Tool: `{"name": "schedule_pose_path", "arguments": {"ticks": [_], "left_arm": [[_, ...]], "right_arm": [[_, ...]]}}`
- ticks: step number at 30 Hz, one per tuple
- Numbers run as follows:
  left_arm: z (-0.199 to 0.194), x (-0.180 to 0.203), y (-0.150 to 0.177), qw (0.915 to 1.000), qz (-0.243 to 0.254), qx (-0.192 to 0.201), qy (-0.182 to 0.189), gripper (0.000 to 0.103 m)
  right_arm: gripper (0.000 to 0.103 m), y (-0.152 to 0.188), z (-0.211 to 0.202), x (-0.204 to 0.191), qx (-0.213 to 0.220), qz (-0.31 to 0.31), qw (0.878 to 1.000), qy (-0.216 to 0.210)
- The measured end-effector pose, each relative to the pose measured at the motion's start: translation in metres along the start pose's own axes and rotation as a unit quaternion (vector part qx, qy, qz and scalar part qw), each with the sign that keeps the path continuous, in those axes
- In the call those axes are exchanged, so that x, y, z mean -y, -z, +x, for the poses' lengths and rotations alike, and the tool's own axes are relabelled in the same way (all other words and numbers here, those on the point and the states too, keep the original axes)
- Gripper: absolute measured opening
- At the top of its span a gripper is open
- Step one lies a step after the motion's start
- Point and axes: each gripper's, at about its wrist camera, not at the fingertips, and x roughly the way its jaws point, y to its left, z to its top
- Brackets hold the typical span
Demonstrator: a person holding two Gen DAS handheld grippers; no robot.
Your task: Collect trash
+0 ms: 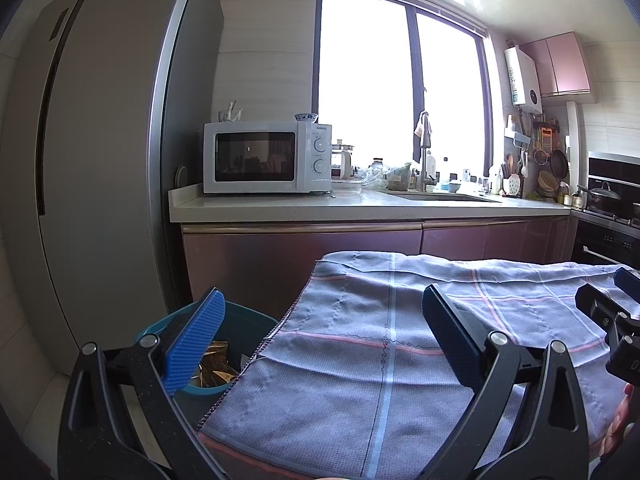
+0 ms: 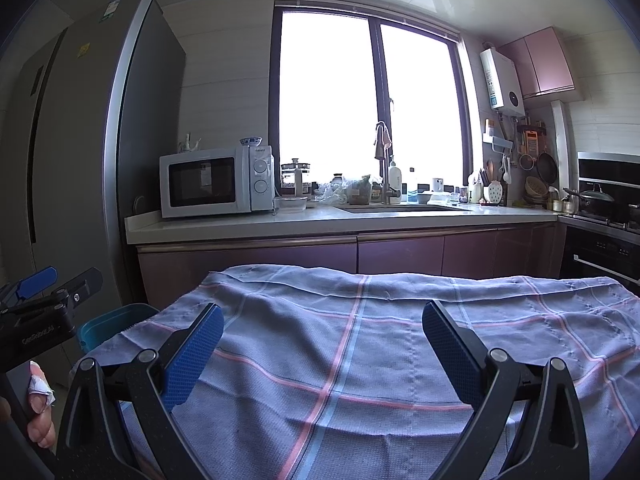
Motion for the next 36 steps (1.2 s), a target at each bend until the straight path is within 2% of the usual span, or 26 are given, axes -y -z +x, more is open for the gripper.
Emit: {"name": "schedule_pose_path", "arguments": {"ticks": [36], "left_arm": [[-0.0031,-0.0081,0.0032,0.9995,-0.001,-0.019,-0.024,0.097]], "right_arm": [[0.096,0.0026,0.0062,-0.0079,-0.011,0.000,1.000,-0.012]]}}
